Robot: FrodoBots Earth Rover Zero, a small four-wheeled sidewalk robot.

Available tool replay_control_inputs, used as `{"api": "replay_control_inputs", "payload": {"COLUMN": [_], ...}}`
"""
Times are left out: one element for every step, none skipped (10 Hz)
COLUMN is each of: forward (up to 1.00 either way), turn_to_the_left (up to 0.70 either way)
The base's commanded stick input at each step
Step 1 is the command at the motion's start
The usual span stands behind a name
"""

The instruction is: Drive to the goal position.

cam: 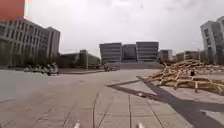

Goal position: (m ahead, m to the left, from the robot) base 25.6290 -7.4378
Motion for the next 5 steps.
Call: {"api": "replay_control_inputs", "payload": {"forward": [0.85,0.85,0.85,0.85,0.85], "turn_to_the_left": [0.0,0.0,0.0,0.0,0.0]}}
